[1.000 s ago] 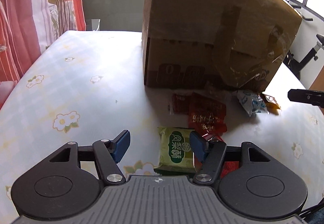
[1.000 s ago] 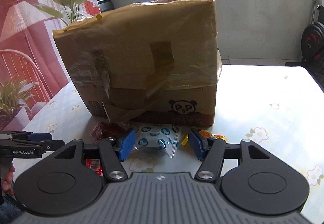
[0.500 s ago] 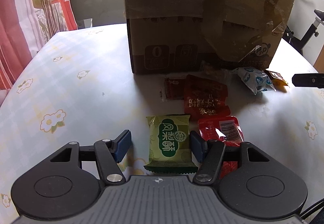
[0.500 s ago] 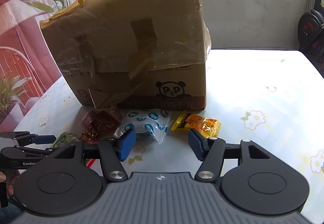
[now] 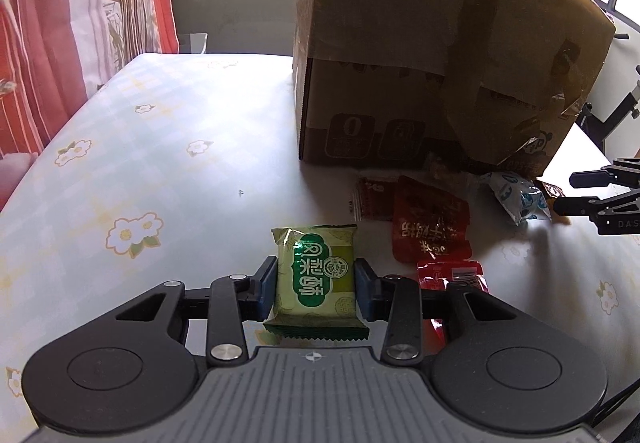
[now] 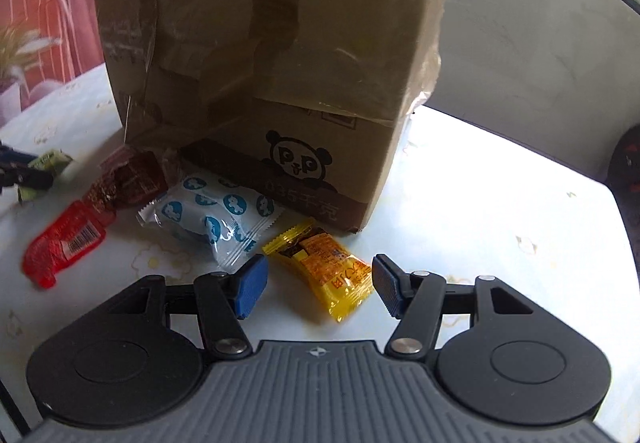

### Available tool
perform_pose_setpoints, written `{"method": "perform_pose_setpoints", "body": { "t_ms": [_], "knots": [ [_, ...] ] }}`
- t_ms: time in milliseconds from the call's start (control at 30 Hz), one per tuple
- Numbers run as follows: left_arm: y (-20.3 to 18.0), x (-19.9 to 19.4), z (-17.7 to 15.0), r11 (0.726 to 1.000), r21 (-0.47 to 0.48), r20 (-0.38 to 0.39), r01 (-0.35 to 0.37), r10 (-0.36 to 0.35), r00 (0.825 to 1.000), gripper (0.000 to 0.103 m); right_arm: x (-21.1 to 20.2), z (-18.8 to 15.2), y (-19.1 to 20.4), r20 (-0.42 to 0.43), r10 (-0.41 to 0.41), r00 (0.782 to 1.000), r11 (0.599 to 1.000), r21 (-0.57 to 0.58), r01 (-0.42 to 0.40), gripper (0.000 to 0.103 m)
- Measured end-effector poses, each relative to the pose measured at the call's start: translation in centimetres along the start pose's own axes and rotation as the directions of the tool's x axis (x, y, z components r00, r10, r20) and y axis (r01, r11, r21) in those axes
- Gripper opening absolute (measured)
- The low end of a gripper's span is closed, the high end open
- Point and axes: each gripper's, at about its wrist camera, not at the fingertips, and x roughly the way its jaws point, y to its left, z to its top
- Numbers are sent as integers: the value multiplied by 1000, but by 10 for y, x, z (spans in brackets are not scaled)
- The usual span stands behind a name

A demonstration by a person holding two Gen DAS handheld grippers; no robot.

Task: Organize snacks
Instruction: 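Grasp the green square cake packet with the left tool while the right tool grasps the yellow candy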

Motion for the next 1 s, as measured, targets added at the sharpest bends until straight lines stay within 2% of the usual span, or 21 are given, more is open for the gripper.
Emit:
{"method": "perform_pose_setpoints", "body": {
  "t_ms": [100, 200, 400, 500, 700, 833, 1000],
  "knots": [
    [1, -1, 0, 1000, -6, 0, 2, -2, 1000, 42, 12, 6, 0, -25, 23, 999, 997, -68, -25, 61],
    [2, -1, -1, 1000, -16, 1, 20, -20, 1000, 42, 22, 11, -1, -47, 52, 998, 995, -83, -56, 61],
    [0, -7, -2, 999, -19, 18, 34, -34, 999, 42, 34, 15, -11, -83, 100, 992, 994, 53, -96, 61],
    [-2, -11, -4, 999, -21, 29, 42, -41, 999, 42, 27, 8, -11, -69, 112, 991, 990, 97, -105, 61],
    [-9, -17, -8, 998, -15, 39, 57, -56, 998, 42, 10, -11, 8, -33, 67, 997, 989, 134, -62, 52],
    [-12, -23, -9, 998, -11, 55, 64, -64, 996, 42, 6, -14, 13, -33, 29, 999, 982, 186, -22, 51],
    [-10, -29, -10, 999, -17, 69, 50, -49, 996, 42, 14, -3, 12, -51, 22, 998, 968, 253, -8, 54]
  ]
}}
